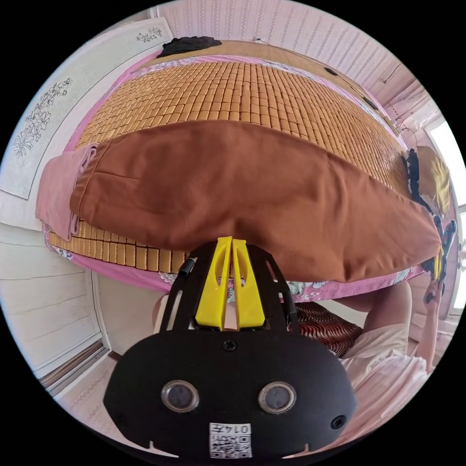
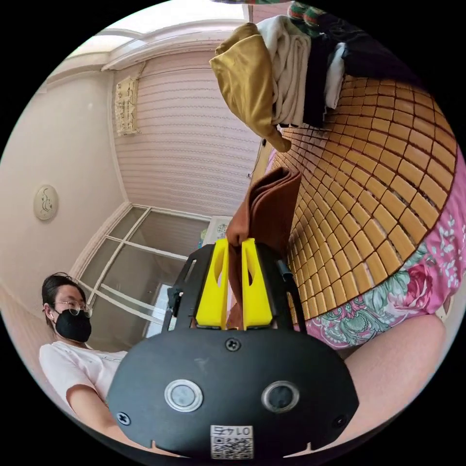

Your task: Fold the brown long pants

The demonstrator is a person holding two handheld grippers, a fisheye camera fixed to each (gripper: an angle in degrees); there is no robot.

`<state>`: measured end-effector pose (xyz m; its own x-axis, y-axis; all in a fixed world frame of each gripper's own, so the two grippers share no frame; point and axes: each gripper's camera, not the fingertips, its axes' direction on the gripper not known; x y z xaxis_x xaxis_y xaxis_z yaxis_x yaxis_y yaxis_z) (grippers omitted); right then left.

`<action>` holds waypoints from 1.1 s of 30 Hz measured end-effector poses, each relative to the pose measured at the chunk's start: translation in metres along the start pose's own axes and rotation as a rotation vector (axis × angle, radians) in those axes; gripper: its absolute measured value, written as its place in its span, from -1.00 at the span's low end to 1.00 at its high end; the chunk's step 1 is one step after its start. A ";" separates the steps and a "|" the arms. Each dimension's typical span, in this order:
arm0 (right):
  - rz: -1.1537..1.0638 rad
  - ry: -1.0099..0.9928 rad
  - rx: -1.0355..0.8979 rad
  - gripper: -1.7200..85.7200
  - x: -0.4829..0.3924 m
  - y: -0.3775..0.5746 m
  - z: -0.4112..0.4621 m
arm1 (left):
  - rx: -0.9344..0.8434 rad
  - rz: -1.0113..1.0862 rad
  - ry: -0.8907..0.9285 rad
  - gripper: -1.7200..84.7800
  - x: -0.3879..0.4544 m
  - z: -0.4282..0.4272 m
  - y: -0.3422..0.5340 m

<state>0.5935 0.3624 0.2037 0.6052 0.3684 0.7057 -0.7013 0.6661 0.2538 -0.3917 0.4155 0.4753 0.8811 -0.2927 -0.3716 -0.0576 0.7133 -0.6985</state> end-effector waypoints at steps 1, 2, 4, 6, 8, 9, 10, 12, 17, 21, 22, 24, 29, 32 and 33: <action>-0.014 -0.064 0.040 -0.89 -0.003 -0.003 -0.011 | -0.014 0.019 -0.013 -0.98 0.005 0.004 -0.002; -0.033 -0.135 0.090 -0.89 -0.007 -0.007 -0.024 | -0.025 0.047 -0.024 -0.98 0.011 0.006 -0.003; -0.073 -0.200 0.146 -0.90 -0.017 -0.017 -0.043 | -0.039 0.118 -0.024 -0.98 0.024 0.008 -0.004; -0.161 -0.181 0.161 -0.90 -0.035 -0.030 -0.063 | -0.039 0.214 0.003 -0.98 0.042 0.010 -0.001; -0.226 -0.078 0.154 -0.90 -0.058 -0.049 -0.087 | -0.042 0.314 0.045 -0.98 0.069 0.015 0.007; -0.232 -0.047 0.147 -0.90 -0.062 -0.053 -0.091 | -0.041 0.330 0.053 -0.98 0.076 0.017 0.008; -0.210 0.028 0.133 -0.89 -0.066 -0.061 -0.099 | -0.037 0.358 0.060 -0.98 0.088 0.019 0.011; -0.146 0.172 0.105 -0.88 -0.057 -0.071 -0.110 | -0.028 0.396 0.059 -0.98 0.104 0.021 0.014; 0.043 0.504 0.041 -0.87 -0.013 -0.079 -0.135 | -0.013 0.369 0.087 -0.98 0.103 0.025 0.014; -0.038 0.373 0.001 -0.88 -0.027 -0.103 -0.119 | -0.024 0.303 0.187 -0.98 0.084 0.030 0.010; -0.117 0.312 -0.033 -0.88 -0.043 -0.114 -0.106 | -0.027 0.281 0.208 -0.98 0.080 0.032 0.009; -0.276 0.240 -0.081 -0.88 -0.076 -0.127 -0.088 | -0.027 0.259 0.225 -0.98 0.076 0.034 0.009; -0.430 0.328 -0.001 -0.85 -0.096 -0.126 -0.110 | -0.020 0.258 0.209 -0.98 0.075 0.037 0.010; -0.096 0.641 0.035 -0.81 -0.020 -0.128 -0.136 | -0.018 0.259 0.195 -0.98 0.076 0.039 0.011; -0.052 0.681 0.040 -0.81 -0.009 -0.127 -0.140 | -0.018 0.263 0.192 -0.98 0.077 0.039 0.011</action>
<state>0.7300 0.3649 0.0726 0.7311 0.6714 0.1216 -0.6707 0.6743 0.3091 -0.3063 0.4258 0.4636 0.7303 -0.2158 -0.6482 -0.2813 0.7696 -0.5732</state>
